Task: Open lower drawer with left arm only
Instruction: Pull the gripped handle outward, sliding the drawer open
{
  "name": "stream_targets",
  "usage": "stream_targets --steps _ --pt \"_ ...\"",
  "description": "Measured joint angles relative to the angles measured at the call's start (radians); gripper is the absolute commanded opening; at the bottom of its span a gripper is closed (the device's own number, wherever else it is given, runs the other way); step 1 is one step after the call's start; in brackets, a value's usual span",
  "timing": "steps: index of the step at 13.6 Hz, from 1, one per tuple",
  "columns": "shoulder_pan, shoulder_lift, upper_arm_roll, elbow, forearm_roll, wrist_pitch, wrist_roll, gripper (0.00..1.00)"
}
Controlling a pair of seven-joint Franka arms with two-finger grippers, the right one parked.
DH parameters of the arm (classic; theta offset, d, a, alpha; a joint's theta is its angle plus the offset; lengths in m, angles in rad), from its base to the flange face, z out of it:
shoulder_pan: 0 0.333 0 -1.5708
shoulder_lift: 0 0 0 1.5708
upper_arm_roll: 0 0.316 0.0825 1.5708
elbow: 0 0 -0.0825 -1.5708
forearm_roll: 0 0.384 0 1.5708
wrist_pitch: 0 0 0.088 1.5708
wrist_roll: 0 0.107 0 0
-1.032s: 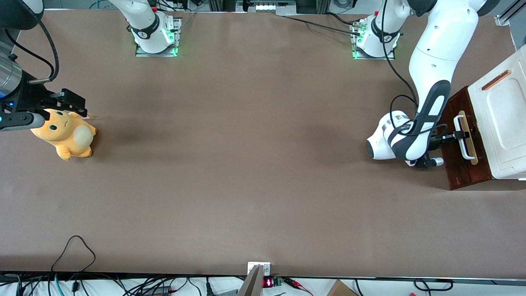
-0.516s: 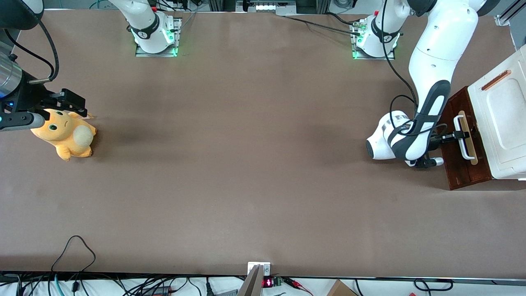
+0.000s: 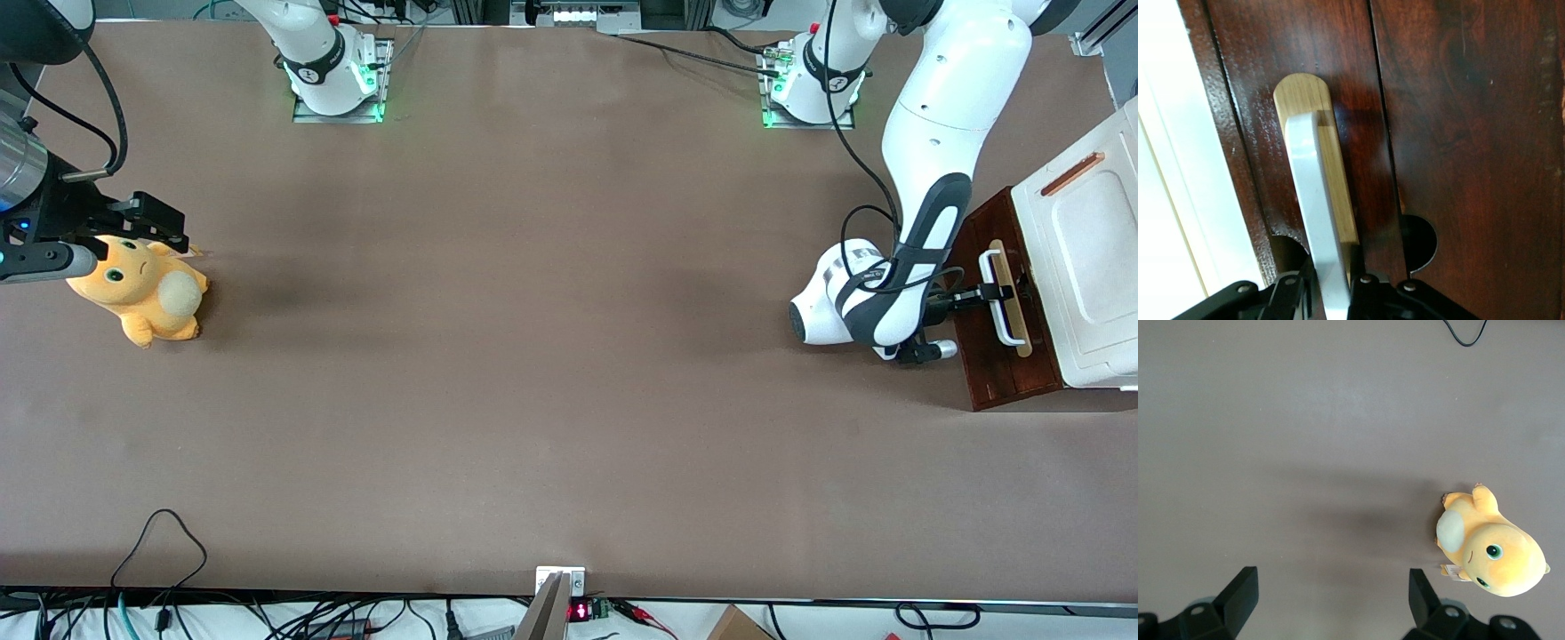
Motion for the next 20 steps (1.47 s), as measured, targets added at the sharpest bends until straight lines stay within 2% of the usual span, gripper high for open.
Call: stream_targets --steps 20 --pt "-0.074 0.0 0.0 0.004 -0.057 -0.013 -0.057 0.19"
